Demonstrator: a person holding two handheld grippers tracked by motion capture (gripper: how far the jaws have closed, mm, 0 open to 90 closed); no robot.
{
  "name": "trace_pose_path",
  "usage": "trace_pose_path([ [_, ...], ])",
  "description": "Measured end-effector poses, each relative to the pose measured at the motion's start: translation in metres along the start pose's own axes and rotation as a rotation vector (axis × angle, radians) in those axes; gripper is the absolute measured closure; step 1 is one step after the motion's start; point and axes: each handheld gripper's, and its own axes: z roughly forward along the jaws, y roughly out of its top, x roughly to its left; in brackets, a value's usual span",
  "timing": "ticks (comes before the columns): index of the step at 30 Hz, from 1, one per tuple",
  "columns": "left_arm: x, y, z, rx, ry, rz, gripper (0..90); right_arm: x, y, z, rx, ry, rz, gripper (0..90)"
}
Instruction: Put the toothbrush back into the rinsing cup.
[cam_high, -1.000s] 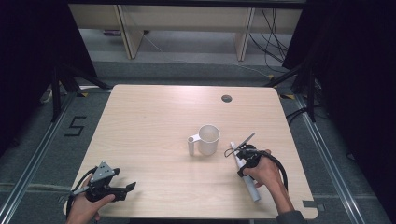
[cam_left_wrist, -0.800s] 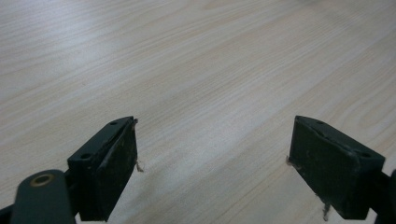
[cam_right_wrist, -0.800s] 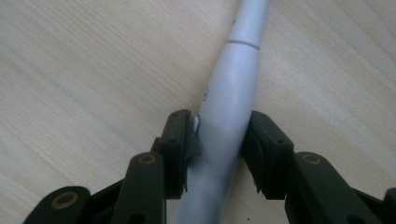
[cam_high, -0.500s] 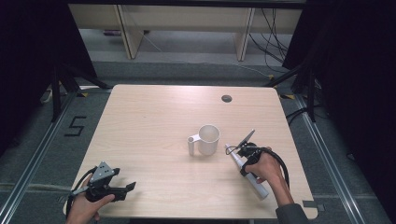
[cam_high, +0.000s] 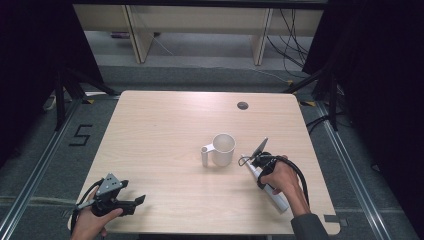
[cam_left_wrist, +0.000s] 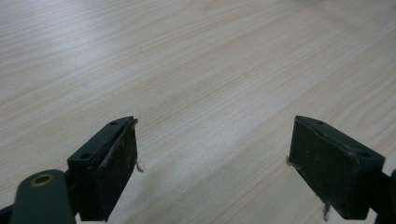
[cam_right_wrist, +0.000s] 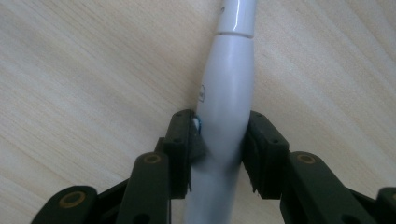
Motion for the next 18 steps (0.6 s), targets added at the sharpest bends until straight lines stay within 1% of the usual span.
trace_pose_path([
  [1, 0.000, 0.000, 0.000, 0.001, 0.000, 0.000, 14.9, 0.002, 0.000, -0.001, 0.007, -0.002, 0.012, 65.9],
  [3, 0.000, 0.000, 0.000, 0.001, 0.000, 0.000, 14.9, 0.002, 0.000, -0.001, 0.005, 0.004, 0.010, 66.1],
  [4, 0.000, 0.000, 0.000, 0.000, 0.000, -0.001, 14.9, 0.000, 0.000, -0.001, -0.001, 0.008, -0.008, 66.2],
  [5, 0.000, 0.000, 0.000, 0.001, -0.001, -0.001, 14.9, 0.000, 0.000, -0.001, -0.001, 0.008, -0.008, 66.2],
  [6, 0.001, 0.000, -0.001, 0.008, 0.001, 0.008, 14.9, 0.002, -0.002, -0.002, -0.005, 0.006, 0.007, 66.3],
  [7, 0.000, 0.000, 0.000, -0.001, 0.002, -0.002, 14.9, 0.000, -0.002, -0.001, -0.014, 0.001, -0.006, 66.4],
  [8, 0.000, 0.000, 0.000, 0.004, 0.007, 0.004, 14.9, 0.001, -0.003, -0.001, -0.027, -0.010, 0.005, 66.4],
  [9, 0.001, 0.000, 0.000, 0.002, 0.004, 0.004, 14.9, -0.001, -0.005, -0.001, -0.048, -0.012, -0.033, 66.5],
  [10, 0.001, -0.001, 0.001, -0.003, 0.002, 0.002, 14.9, 0.000, -0.007, -0.003, -0.032, 0.005, -0.022, 66.5],
  [11, 0.001, 0.000, 0.001, 0.008, 0.002, 0.002, 14.9, 0.001, -0.007, -0.006, -0.041, -0.011, 0.001, 66.6],
  [12, 0.003, 0.000, -0.001, 0.031, 0.003, 0.029, 14.9, -0.003, -0.009, -0.006, -0.073, -0.021, -0.044, 66.6],
  [13, 0.003, 0.000, -0.001, 0.032, 0.002, 0.033, 14.9, -0.001, -0.010, -0.011, -0.059, -0.002, -0.009, 66.6],
  [14, 0.000, 0.000, 0.002, 0.000, 0.000, -0.003, 14.9, -0.003, -0.011, -0.013, -0.099, -0.027, -0.010, 66.6],
  [15, 0.002, 0.000, 0.000, 0.020, 0.005, 0.018, 14.9, -0.003, -0.012, -0.016, -0.101, -0.028, 0.001, 66.6],
  [16, 0.000, 0.000, 0.002, 0.000, 0.002, -0.002, 14.9, -0.005, -0.014, -0.018, -0.112, -0.024, -0.006, 66.6],
  [17, 0.001, 0.000, 0.001, 0.003, 0.003, 0.007, 14.9, -0.004, -0.014, -0.022, -0.113, -0.029, 0.015, 66.6],
  [18, 0.001, 0.000, 0.001, 0.007, 0.002, 0.008, 14.9, -0.006, -0.016, -0.023, -0.124, -0.028, -0.001, 66.7],
])
